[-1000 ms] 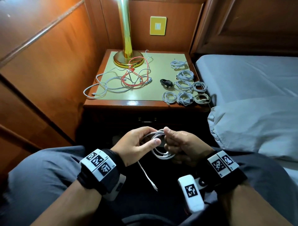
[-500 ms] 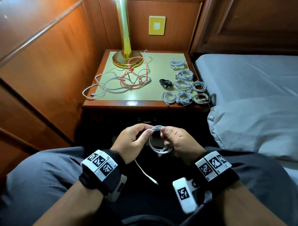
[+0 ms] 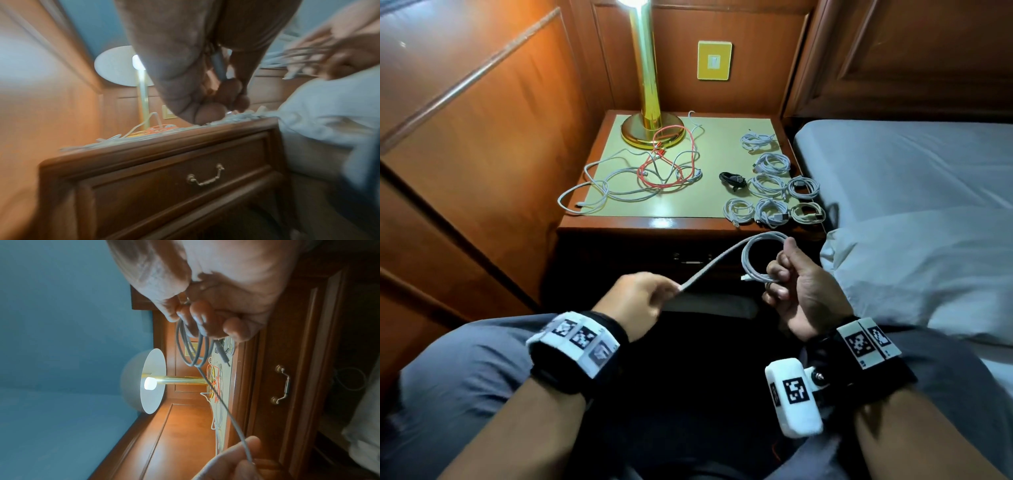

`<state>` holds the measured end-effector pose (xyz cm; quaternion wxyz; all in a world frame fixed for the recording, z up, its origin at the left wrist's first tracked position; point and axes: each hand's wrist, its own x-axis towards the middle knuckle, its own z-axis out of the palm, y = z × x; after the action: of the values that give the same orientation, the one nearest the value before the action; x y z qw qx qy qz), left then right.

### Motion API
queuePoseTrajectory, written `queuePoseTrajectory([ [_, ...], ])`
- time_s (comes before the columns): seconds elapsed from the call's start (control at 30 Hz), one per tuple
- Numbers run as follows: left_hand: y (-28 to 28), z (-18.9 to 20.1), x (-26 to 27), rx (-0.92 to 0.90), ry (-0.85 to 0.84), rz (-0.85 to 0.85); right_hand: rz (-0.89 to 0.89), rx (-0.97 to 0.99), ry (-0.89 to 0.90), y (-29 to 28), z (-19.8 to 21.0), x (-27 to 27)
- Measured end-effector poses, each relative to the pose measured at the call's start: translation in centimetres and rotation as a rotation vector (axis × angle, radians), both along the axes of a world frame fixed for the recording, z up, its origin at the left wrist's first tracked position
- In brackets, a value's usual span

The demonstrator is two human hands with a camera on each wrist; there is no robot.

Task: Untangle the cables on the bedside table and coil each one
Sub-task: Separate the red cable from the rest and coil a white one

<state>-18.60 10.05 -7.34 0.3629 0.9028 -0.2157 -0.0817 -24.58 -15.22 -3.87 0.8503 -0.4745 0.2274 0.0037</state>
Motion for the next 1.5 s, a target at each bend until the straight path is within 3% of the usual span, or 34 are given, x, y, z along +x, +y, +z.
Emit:
queuePoseTrajectory([
  [0.07,-1.3,-0.4,-1.6,0.052,-0.001,-0.173,0.03,-0.12,-0.055,0.7,-0.4,0.0],
  [0.13,-2.6,-0.3,-2.9,0.056,0.002,-0.309,0.106,-0.433,-0.121,1.4,-1.1,-0.3],
  [0.23,-3.3,0.4,-3.5,0.002,-0.007,-0.38,0.345,-0.946,-0.219,2.0,-2.1,-0.7],
  [0.3,-3.0,0.9,-3.3,-0.091,-0.059,-0.365,0.512,-1.023,-0.196,2.2,-2.5,-0.8],
  [0.37,-2.3,1.4,-2.9,-0.167,-0.118,-0.313,0.632,-0.946,-0.146,2.5,-2.3,-0.8],
  [0.43,-1.7,1.9,-2.6,-0.207,-0.146,-0.257,0.687,-0.736,-0.112,2.9,-2.0,-0.7],
  [0.5,-1.5,2.3,-2.5,-0.232,-0.18,-0.22,0.693,-0.515,-0.089,3.3,-1.8,-0.7],
  [0.7,-2.3,2.6,-2.7,-0.306,-0.174,-0.114,0.626,-0.242,-0.06,4.2,-1.3,-1.3],
  [0.9,-2.3,2.7,-2.6,-0.32,-0.121,-0.103,0.708,-0.333,-0.128,4.3,-0.9,-1.4],
  [1.03,-2.0,2.4,-2.4,-0.302,-0.179,-0.11,0.714,-0.332,-0.101,4.4,-0.8,-1.4],
  [1.17,-1.5,2.6,-1.8,-0.357,-0.208,-0.102,0.679,-0.171,-0.098,4.1,-0.7,-1.7],
  [1.27,-1.7,2.6,-1.9,-0.375,-0.174,-0.014,0.649,-0.041,-0.121,3.8,-0.7,-2.0],
  [1.5,-2.6,1.6,-2.7,-0.406,0.045,0.22,0.69,-0.126,-0.135,3.5,-1.2,-1.8],
])
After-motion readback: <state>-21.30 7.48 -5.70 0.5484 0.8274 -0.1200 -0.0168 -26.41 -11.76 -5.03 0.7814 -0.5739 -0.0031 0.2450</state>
